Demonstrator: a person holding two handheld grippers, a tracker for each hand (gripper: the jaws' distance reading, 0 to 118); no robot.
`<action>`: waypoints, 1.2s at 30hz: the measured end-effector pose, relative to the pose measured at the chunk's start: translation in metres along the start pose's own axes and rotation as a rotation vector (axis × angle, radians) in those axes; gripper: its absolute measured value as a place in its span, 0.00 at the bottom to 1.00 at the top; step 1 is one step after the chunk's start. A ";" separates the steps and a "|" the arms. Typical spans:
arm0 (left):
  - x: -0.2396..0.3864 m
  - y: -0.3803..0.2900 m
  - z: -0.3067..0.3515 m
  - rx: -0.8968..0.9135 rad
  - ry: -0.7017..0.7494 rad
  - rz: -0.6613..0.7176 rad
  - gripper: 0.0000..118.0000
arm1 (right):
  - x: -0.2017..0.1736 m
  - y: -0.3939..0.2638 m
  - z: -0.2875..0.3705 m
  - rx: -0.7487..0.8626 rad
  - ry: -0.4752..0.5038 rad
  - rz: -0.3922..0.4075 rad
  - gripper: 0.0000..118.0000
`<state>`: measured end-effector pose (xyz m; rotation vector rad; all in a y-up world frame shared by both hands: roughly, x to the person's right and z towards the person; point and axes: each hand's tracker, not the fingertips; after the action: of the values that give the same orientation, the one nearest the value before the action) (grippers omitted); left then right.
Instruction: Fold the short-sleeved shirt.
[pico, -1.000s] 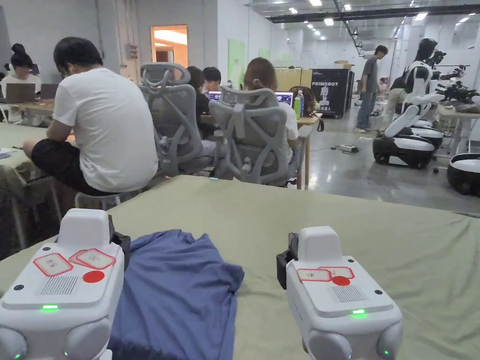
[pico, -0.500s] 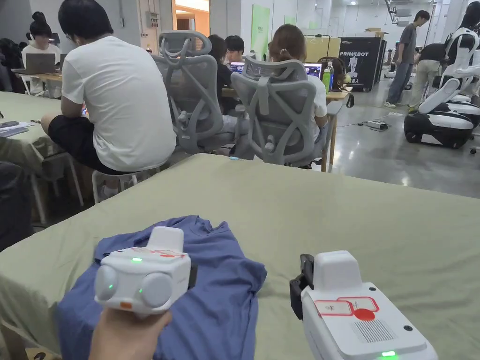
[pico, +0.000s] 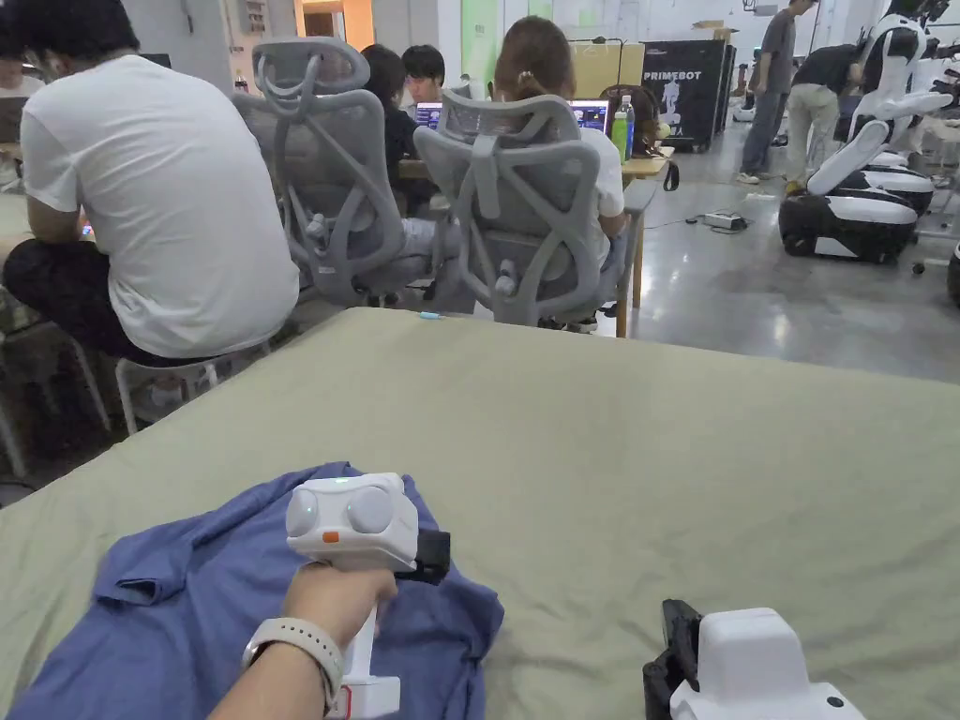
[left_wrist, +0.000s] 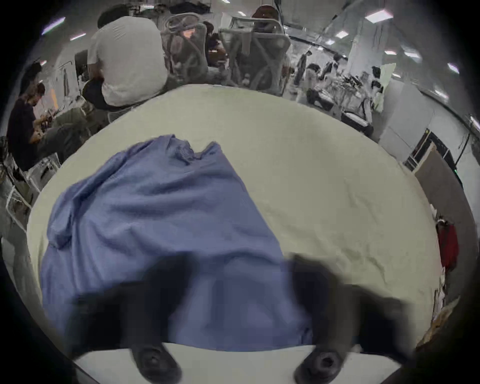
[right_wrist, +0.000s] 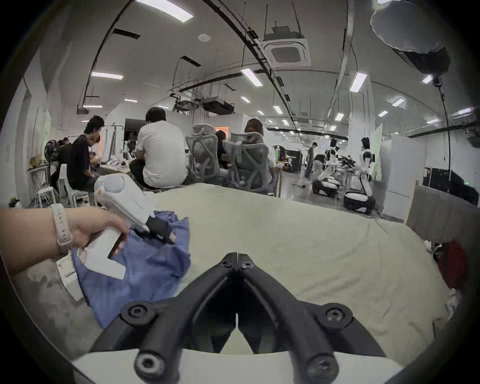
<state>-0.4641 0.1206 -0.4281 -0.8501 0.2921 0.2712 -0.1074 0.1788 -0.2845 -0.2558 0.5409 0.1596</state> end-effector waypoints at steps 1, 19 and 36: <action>-0.001 0.004 -0.010 -0.014 -0.005 0.026 0.94 | 0.005 -0.002 -0.005 -0.011 -0.009 -0.008 0.00; 0.083 0.043 0.029 0.085 -0.181 -0.049 0.00 | 0.094 -0.004 0.034 -0.032 -0.184 -0.093 0.00; 0.513 -0.087 0.117 0.021 -0.758 -0.600 0.00 | 0.251 -0.023 0.184 -0.012 -0.608 -0.151 0.00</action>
<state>0.0583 0.2160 -0.4782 -0.7213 -0.6603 0.0136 0.1994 0.2294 -0.2598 -0.2438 -0.0831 0.0861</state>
